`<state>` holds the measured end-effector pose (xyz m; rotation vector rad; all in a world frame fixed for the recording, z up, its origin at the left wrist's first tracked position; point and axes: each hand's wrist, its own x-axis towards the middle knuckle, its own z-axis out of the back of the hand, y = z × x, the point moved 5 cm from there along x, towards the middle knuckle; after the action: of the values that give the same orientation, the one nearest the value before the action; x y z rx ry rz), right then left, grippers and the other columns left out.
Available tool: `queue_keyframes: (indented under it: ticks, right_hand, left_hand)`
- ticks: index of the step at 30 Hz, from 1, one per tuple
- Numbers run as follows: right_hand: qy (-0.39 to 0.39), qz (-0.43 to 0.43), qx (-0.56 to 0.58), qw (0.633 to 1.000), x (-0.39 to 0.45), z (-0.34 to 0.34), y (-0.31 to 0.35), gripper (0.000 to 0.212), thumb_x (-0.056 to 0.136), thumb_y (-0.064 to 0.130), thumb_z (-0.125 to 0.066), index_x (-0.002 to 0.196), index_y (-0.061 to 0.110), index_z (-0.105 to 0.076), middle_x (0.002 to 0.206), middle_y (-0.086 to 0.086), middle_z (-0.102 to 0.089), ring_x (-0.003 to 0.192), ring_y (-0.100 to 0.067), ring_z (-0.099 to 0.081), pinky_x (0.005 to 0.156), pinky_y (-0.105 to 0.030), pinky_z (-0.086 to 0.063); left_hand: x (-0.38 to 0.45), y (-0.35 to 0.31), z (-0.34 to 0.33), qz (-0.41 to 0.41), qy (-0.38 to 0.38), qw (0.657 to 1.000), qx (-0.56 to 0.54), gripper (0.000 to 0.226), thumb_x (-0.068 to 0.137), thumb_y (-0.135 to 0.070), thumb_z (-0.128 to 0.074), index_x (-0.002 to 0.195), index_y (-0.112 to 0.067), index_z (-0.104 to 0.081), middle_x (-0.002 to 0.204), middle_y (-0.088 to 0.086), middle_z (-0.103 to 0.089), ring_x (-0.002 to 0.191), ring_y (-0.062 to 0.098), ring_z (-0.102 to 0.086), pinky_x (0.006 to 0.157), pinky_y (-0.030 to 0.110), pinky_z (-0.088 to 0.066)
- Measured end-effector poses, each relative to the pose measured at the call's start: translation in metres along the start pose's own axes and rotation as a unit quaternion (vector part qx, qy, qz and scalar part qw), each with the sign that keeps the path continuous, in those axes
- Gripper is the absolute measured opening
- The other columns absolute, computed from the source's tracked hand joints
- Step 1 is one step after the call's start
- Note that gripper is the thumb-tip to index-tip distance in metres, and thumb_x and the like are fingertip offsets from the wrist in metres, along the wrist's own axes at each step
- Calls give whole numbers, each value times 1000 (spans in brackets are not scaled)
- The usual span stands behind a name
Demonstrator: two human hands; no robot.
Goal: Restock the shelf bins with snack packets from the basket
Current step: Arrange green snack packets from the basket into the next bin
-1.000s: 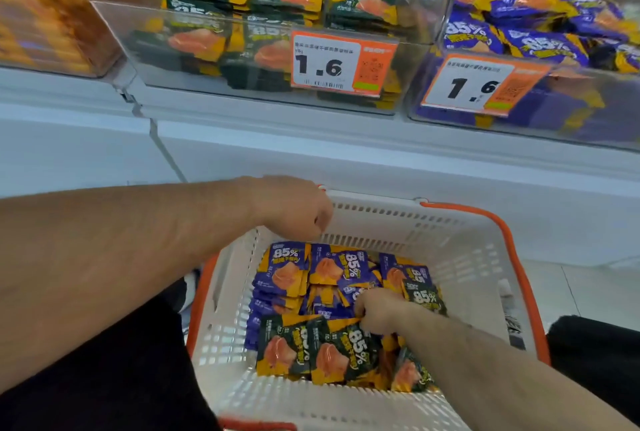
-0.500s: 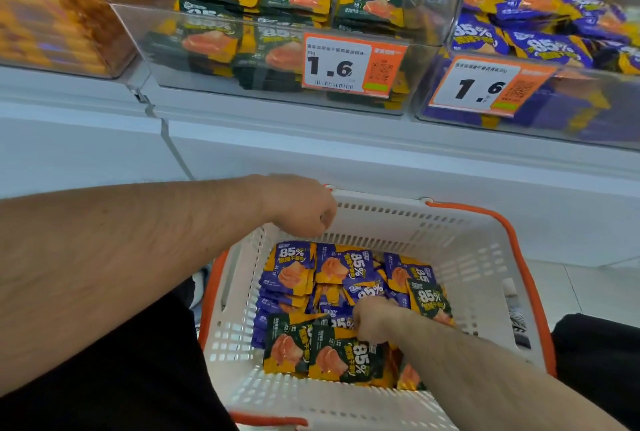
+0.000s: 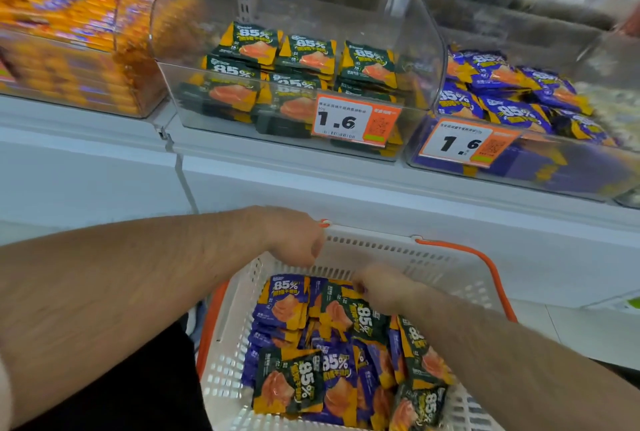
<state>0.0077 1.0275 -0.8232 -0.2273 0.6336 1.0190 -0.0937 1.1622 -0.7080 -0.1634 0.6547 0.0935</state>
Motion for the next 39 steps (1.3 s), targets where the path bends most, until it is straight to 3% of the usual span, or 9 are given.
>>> queue_keyframes:
  ticks: [10, 14, 17, 20, 24, 29, 33, 36, 39]
  right_hand:
    - [-71, 95, -28, 993, -22, 99, 34, 20, 92, 8, -53, 85, 26, -52, 94, -2, -59, 85, -23, -54, 74, -36, -48]
    - [-156, 150, 64, 974, -52, 180, 53, 36, 90, 8, -56, 70, 36, -45, 77, 9, -51, 73, -14, -49, 67, -33, -44]
    - [-307, 169, 88, 932, -80, 226, 59, 19, 90, 11, -61, 80, 27, -54, 77, 11, -51, 78, -14, -49, 68, -30, -41]
    - [-543, 218, 44, 810, -121, 259, 66, 8, 78, 16, -58, 85, 13, -61, 91, 0, -59, 94, -23, -55, 82, -32, -44]
    - [-636, 238, 19, 734, -145, 276, 76, 31, 75, 28, -57, 93, 7, -70, 108, -12, -64, 107, -34, -58, 93, -42, -45]
    - [-491, 176, -107, 846, -128, 279, 92, 83, 66, 47, -56, 141, 12, -45, 142, -5, -50, 134, -29, -44, 108, -49, -38]
    - [-540, 154, -147, 814, -122, 304, 100, 47, 73, 13, -56, 120, 14, -62, 119, -6, -65, 108, -33, -62, 76, -43, -56]
    - [-522, 99, -167, 830, -118, 326, 90, 52, 81, 2, -56, 130, 20, -57, 122, -4, -67, 102, -34, -65, 75, -42, -54]
    - [-389, 20, -118, 913, -92, 329, 66, 51, 88, 3, -47, 134, 21, -55, 121, -14, -65, 106, -36, -61, 83, -39, -53]
  left_hand:
    - [-6, 5, 30, -3, -42, 986, -160, 57, 91, -51, -58, 138, -21, -48, 134, -2, -53, 118, 19, -52, 97, 33, -42]
    - [-19, 10, 62, -22, -97, 974, -203, 9, 83, -20, -67, 87, -19, -59, 78, -2, -57, 71, 16, -52, 65, 30, -40]
    - [-51, 21, 95, -36, -164, 942, -289, 28, 85, -9, -66, 65, -17, -49, 61, -7, -43, 57, 11, -42, 57, 27, -31]
    - [-77, 33, 118, -85, -248, 859, -439, 11, 86, 1, -64, 77, -3, -61, 69, 3, -56, 65, 14, -51, 65, 27, -35]
    - [-90, 35, 138, -126, -355, 690, -618, 21, 90, 8, -59, 85, -10, -69, 77, 1, -71, 69, 14, -65, 64, 24, -50]
    - [-88, 39, 150, -119, -391, 507, -759, 23, 98, 1, -48, 110, -5, -66, 90, 10, -72, 77, 21, -69, 56, 32, -57]
    - [-85, 38, 162, -119, -374, 440, -808, 23, 103, -8, -41, 103, -7, -64, 88, 8, -72, 81, 20, -69, 65, 30, -59]
    - [-93, 56, 170, 2, -513, 601, -613, 31, 104, -31, -39, 100, -14, -64, 89, 4, -71, 87, 18, -66, 84, 37, -50]
    - [-102, 55, 169, 45, -621, 719, -311, 46, 102, -32, -41, 60, -14, -51, 60, 3, -53, 65, 23, -52, 67, 37, -37]
